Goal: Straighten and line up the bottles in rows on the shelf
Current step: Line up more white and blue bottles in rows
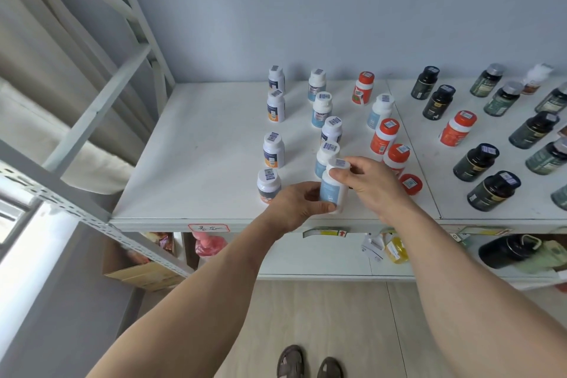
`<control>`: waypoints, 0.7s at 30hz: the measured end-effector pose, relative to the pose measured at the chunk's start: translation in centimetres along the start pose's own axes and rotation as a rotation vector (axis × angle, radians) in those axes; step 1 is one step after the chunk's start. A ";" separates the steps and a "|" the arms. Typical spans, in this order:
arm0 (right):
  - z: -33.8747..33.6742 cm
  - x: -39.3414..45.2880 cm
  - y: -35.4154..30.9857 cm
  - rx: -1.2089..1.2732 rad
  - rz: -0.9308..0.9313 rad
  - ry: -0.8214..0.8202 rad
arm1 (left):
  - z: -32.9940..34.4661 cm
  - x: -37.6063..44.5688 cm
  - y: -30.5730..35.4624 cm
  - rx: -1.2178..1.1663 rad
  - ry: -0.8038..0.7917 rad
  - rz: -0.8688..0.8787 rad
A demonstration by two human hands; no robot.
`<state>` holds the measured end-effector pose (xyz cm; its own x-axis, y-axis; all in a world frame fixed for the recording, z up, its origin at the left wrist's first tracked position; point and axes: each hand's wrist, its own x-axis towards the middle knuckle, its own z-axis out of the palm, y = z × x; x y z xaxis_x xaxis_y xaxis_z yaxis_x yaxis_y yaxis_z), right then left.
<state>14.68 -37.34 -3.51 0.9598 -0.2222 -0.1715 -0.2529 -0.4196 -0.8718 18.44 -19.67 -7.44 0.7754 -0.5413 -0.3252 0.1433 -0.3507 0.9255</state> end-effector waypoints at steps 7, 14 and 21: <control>1.1 -0.6 2.2 -0.011 0.005 -0.079 | 0.0 -0.2 -1.0 0.375 0.153 0.082; 1.0 -0.9 2.6 0.079 0.044 -0.081 | -0.2 -1.0 -0.9 0.314 0.156 0.072; -0.8 2.0 -0.3 0.113 0.007 0.038 | -1.5 -0.5 1.6 0.127 0.229 0.134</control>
<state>16.61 -38.36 -3.27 0.9523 -0.2587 -0.1619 -0.2420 -0.3168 -0.9171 19.21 -18.75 -5.51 0.9029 -0.4078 -0.1358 -0.0368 -0.3882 0.9208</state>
